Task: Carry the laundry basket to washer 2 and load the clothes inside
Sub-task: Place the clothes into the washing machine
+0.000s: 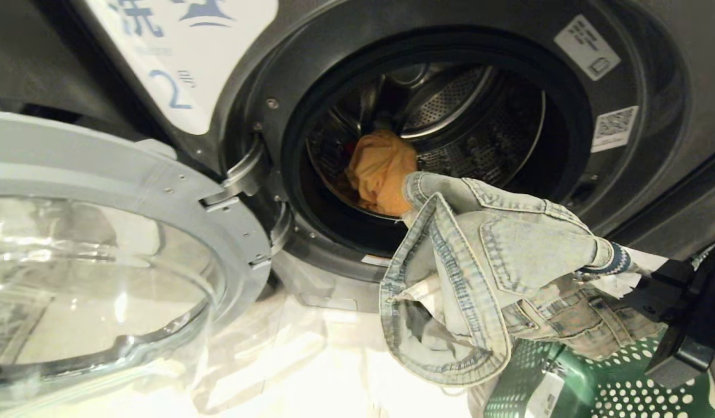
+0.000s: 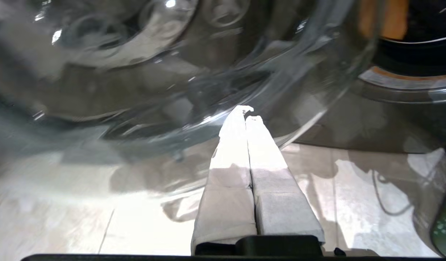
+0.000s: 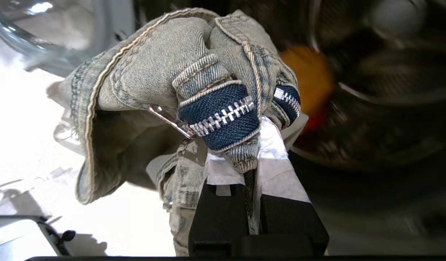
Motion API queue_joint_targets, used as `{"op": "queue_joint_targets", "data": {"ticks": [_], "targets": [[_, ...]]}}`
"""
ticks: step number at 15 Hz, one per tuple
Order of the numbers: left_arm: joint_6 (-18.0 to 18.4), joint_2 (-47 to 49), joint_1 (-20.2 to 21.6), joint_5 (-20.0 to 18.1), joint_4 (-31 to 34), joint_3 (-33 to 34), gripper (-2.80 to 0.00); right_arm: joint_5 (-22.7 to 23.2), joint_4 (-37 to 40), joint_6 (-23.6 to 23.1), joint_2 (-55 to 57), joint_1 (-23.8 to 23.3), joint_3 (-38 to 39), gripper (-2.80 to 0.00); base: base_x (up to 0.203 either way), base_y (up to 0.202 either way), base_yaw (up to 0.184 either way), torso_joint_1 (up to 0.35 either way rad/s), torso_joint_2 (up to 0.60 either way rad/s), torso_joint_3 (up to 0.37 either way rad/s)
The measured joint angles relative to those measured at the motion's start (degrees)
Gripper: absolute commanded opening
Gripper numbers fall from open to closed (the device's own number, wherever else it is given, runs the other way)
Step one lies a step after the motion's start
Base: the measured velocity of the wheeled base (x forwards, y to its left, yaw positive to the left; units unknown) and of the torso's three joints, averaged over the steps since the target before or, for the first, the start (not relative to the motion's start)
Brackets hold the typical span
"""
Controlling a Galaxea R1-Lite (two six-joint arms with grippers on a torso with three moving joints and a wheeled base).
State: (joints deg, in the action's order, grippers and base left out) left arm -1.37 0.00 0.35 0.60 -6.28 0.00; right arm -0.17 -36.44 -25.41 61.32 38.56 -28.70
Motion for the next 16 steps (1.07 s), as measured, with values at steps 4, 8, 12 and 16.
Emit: {"op": "queue_joint_targets", "data": {"ticks": [4, 8, 12, 16], "targets": [[0.0, 0.0, -0.02, 0.02, 0.0, 0.0, -2.8, -0.23, -2.09, 0.2, 0.39, -6.7, 1.06, -2.8, 0.004, -0.006, 0.149, 0.003, 0.01, 0.003], [0.0, 0.0, 0.0, 0.02, 0.0, 0.0, -2.8, -4.4, -15.59, 4.6, 3.73, -15.96, 7.44, -2.8, 0.001, 0.0, 0.014, 0.001, 0.0, 0.0], [0.0, 0.0, -0.02, 0.02, 0.0, 0.0, -2.8, -10.78, -24.82, 9.45, 11.22, -20.49, 8.35, -2.8, 0.0, 0.0, 0.0, 0.0, 0.0, 0.0], [0.0, 0.0, 0.0, 0.02, 0.0, 0.0, -2.8, -16.58, -30.5, 13.38, 23.29, -20.77, -0.99, -2.8, 0.0, 0.0, 0.0, 0.0, 0.0, 0.0]]}}
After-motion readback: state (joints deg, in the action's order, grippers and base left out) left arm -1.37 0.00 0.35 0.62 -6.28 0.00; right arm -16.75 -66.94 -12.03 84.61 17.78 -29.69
